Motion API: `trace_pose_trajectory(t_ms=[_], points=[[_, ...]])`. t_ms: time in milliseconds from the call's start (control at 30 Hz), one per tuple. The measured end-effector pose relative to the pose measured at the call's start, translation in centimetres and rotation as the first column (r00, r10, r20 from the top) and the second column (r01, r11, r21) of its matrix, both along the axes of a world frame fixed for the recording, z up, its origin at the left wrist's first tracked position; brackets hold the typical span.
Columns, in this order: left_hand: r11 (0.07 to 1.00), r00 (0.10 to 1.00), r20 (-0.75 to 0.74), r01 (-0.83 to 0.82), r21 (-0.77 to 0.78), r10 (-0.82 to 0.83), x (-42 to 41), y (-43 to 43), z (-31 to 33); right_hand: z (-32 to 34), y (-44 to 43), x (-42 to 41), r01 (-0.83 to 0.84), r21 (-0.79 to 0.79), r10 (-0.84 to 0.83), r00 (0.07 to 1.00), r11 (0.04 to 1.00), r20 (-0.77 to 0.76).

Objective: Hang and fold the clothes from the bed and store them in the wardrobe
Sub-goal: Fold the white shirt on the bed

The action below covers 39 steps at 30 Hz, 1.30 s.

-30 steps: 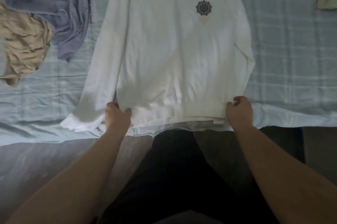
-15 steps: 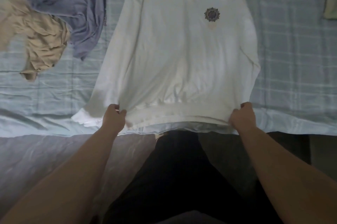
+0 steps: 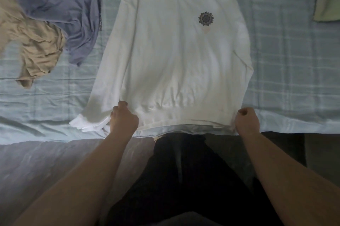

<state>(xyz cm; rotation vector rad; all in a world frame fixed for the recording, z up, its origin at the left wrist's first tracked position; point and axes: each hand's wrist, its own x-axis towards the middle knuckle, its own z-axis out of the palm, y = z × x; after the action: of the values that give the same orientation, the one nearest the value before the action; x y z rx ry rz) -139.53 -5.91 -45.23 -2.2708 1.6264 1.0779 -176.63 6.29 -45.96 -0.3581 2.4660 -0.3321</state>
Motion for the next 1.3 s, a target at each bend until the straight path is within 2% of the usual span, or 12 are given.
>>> trace_pose_trajectory(t_ms=[167, 200, 300, 400, 467, 633, 733, 833, 967, 1133, 1233, 1300], points=[[0.919, 0.887, 0.294, 0.389, -0.057, -0.357, -6.3, -1.2, 1.6, -0.5, 0.2, -2.8, 0.011, -0.008, -0.011, 0.999, 1.0, 0.045], [0.901, 0.877, 0.284, 0.426, -0.081, -0.389, -7.7, -1.5, 1.5, -0.8, 0.0, -3.3, 0.022, -0.01, -0.021, 0.998, 1.0, 0.062], [0.916, 0.915, -0.057, 0.393, -0.083, -0.398, -12.5, -1.8, 0.9, -2.3, -0.5, -4.8, -0.014, -0.004, 0.014, 0.991, 1.0, 0.136], [0.926, 0.874, -0.334, 0.378, 0.006, -0.354, -18.2, -1.0, 0.5, -3.5, -1.3, -5.9, -0.149, 0.033, 0.14, 0.971, 0.988, 0.193], [0.933, 0.863, -0.412, 0.351, 0.074, -0.292, -21.9, -0.2, 0.2, -4.1, -1.9, -6.6, -0.224, 0.016, 0.216, 0.952, 0.974, 0.216], [0.957, 0.861, -0.479, 0.262, 0.125, -0.173, -31.1, 1.4, 0.7, -3.2, -1.3, -10.3, -0.18, -0.07, 0.193, 0.929, 0.981, 0.315], [0.954, 0.838, -0.527, 0.259, 0.151, -0.144, -36.9, 2.3, 0.6, -1.7, -0.2, -14.9, -0.17, -0.172, 0.213, 0.937, 0.97, 0.276], [0.935, 0.796, -0.602, 0.164, 0.314, 0.063, -43.3, 3.6, 0.5, 0.0, 0.4, -20.4, -0.13, -0.273, 0.193, 0.957, 0.953, 0.217], [0.804, 0.594, -0.67, 0.063, 0.591, 0.445, -52.2, 5.4, 2.0, 2.9, 0.2, -27.2, -0.144, -0.404, 0.206, 0.972, 0.903, 0.112], [0.575, 0.04, -0.579, 0.083, 0.814, 0.814, -60.9, 5.9, 4.1, 6.9, 0.6, -33.5, -0.36, -0.495, 0.376, 0.924, 0.791, -0.072], [0.485, -0.038, -0.483, 0.087, 0.87, 0.875, -64.9, 5.6, 3.6, 6.6, 2.3, -36.1, -0.407, -0.525, 0.373, 0.911, 0.747, -0.176], [0.472, -0.009, -0.472, 0.011, 0.882, 0.882, -66.9, 6.0, 1.8, 4.9, 3.4, -37.6, -0.252, -0.532, 0.218, 0.968, 0.809, -0.127]])
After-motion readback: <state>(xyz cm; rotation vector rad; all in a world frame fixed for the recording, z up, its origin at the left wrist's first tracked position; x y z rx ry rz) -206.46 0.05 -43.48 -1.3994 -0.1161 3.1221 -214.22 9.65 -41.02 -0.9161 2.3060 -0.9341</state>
